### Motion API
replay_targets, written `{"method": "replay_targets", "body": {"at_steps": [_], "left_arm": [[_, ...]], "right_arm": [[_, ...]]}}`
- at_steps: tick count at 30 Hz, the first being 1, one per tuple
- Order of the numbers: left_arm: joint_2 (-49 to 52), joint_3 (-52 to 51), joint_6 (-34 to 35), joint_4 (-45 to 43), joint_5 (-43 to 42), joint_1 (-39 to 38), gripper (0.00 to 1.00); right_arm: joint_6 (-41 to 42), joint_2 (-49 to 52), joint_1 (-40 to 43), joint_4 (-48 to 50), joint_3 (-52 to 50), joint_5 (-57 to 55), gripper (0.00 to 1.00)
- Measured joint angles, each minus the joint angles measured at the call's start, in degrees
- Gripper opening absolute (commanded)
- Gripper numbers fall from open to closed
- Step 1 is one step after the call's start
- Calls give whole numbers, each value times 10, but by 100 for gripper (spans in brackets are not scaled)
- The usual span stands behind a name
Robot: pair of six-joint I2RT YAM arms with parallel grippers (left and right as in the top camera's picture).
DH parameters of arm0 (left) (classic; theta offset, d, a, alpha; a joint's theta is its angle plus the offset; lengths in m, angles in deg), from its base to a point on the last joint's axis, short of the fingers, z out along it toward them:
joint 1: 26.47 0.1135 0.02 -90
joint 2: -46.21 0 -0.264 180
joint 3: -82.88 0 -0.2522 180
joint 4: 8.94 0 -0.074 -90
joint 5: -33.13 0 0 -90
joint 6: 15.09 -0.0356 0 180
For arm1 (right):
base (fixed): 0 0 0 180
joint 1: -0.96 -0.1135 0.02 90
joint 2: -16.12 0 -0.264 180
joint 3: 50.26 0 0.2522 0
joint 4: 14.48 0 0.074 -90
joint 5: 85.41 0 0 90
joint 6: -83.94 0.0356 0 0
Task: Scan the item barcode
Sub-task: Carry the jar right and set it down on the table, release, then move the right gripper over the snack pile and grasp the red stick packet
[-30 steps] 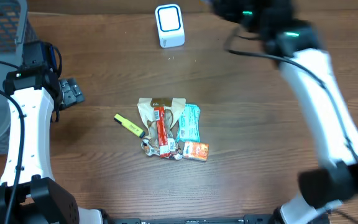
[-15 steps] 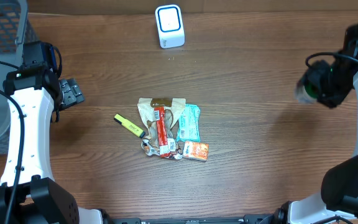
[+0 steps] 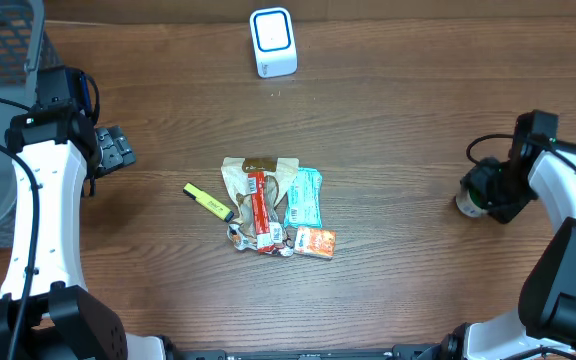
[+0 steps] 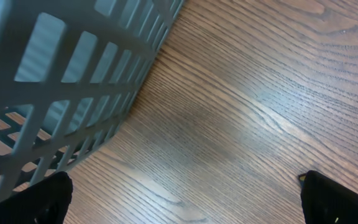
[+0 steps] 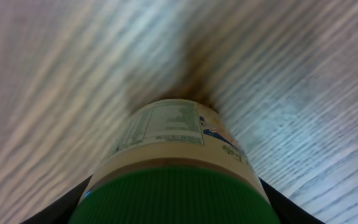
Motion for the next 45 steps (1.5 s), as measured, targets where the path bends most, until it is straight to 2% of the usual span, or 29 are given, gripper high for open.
{"method": "replay_targets", "body": {"at_steps": [2,4,8,14,17,20,22,23,25,28,37,42,45], "left_arm": [[0,0,0,0,0,0,100],[0,0,0,0,0,0,100],[0,0,0,0,0,0,100],[0,0,0,0,0,0,100],[0,0,0,0,0,0,100],[0,0,0,0,0,0,100],[0,0,0,0,0,0,100],[0,0,0,-1,0,0,100],[0,0,0,0,0,0,100],[0,0,0,0,0,0,100],[0,0,0,0,0,0,100],[0,0,0,0,0,0,100],[0,0,0,0,0,0,100]], "right_arm": [[2,0,0,5,-3,-7,67],[6,0,0,12,-3,-14,82],[11,0,0,14,-3,-16,98],[14,0,0,7,-2,-16,100],[14,0,0,-35,24,-16,100],[14,2,0,-115,128,-15,95],[12,1,-1,-144,185,-8,87],[-4,1,-4,-167,223,13,81],[-40,0,-26,-186,257,81,62],[-95,0,-73,-200,259,163,45],[-138,0,-281,-197,249,240,44],[-129,0,-421,-120,199,243,44],[-84,0,-486,-37,162,230,44]]}}
